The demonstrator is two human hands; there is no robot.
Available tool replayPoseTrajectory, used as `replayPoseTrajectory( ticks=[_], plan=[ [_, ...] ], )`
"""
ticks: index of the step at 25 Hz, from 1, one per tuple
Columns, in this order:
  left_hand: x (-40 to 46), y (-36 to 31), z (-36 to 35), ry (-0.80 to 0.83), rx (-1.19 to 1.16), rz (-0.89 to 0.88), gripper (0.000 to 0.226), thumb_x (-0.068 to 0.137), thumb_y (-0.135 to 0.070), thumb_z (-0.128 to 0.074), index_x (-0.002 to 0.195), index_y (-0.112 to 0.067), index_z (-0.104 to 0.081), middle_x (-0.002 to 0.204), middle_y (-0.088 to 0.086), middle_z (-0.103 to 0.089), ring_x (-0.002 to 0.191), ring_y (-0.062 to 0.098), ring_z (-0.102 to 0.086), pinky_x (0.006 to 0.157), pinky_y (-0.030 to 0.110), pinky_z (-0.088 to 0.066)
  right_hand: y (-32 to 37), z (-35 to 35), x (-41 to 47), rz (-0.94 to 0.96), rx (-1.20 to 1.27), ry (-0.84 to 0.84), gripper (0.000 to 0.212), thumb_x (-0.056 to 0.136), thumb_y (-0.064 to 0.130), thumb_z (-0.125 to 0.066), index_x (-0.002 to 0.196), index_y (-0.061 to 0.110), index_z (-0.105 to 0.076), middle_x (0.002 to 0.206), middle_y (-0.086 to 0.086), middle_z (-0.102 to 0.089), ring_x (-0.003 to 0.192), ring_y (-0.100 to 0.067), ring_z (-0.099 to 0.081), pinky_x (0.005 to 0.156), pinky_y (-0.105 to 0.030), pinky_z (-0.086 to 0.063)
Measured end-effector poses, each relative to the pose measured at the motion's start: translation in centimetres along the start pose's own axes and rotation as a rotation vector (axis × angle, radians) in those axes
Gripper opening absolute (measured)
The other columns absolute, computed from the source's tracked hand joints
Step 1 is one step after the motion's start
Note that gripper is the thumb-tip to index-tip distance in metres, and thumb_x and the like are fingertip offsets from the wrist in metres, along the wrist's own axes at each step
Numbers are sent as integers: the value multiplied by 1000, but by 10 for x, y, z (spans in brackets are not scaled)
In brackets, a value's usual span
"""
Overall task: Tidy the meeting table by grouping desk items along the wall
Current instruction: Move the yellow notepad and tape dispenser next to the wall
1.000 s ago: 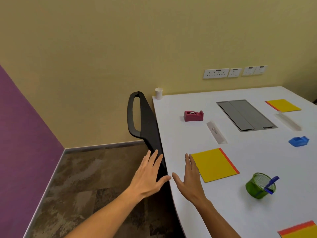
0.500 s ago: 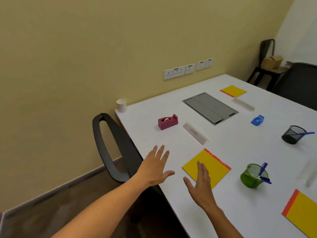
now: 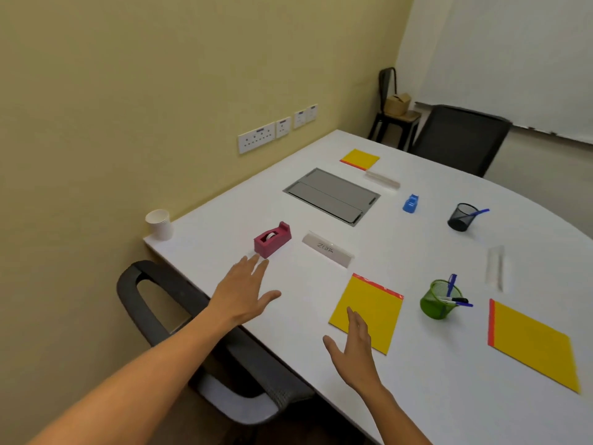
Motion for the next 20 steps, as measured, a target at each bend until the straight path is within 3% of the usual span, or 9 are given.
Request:
replayPoseTrajectory(
  ticks=[6,12,15,20],
  plan=[
    [59,26,-22,9,-96,8,79,92,-67,-39,154,-23,-22,162,0,-21,150,20,-19,117,39,-28,-32,-4,50,-142,-90,-49,81,95,43,-61,159,25,-14,155,-7,-29,139,-29,-27,113,-42,-32],
    [105,38,-73,146,-105,25,75,93,-66,-40,153,-25,-26,162,-2,-23,148,18,-24,116,36,-28,-98,-16,90,-410,-75,-26,86,93,36,-66,158,14,-15,155,-19,-28,140,-39,-33,115,-44,-30],
    [115,43,-93,209,-96,22,75,92,-66,-40,153,-25,-26,162,-1,-22,148,19,-23,118,37,-28,-132,-15,97,-516,-161,-33,91,92,40,-66,158,10,-11,156,-24,-26,140,-43,-31,116,-48,-29],
    [132,55,-116,282,-92,36,74,93,-65,-40,153,-23,-27,162,-2,-21,149,19,-21,118,36,-27,-158,-29,101,-674,-292,77,92,91,58,-57,158,16,-10,162,-18,-11,144,-43,-16,116,-51,-29]
  ],
)
Point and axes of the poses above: each hand's wrist, its own x-axis towards the middle knuckle, its own z-axis out of the back of the hand, y = z × x, the point moved 8 cm from there along x, towards the middle knuckle
